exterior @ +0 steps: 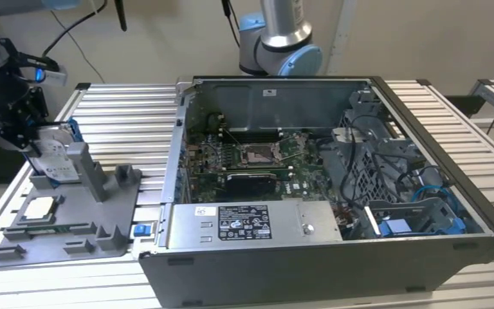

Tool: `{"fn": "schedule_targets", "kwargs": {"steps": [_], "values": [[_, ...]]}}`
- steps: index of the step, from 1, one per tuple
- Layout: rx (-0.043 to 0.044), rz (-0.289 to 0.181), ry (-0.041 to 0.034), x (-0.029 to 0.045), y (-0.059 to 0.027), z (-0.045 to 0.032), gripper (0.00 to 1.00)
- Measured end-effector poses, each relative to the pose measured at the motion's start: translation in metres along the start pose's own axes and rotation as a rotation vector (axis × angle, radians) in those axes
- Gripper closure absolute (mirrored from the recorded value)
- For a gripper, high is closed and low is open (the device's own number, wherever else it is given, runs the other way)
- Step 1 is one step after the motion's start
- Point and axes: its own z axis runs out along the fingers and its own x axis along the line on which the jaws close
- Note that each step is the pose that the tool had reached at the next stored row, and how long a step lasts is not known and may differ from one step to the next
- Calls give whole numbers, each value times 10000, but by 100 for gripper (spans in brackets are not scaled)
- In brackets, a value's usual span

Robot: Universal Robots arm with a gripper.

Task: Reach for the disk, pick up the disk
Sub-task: 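Pick up the disk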

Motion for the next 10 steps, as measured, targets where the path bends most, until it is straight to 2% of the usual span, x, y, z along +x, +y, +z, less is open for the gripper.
{"fn": "schedule_targets", "kwargs": {"steps": [1,2,10], "values": [[-1,-2,-46,0,-1,7,0],[0,-1,-55,0,0,12,0],[-2,-2,-44,2,-1,42,0]]}}
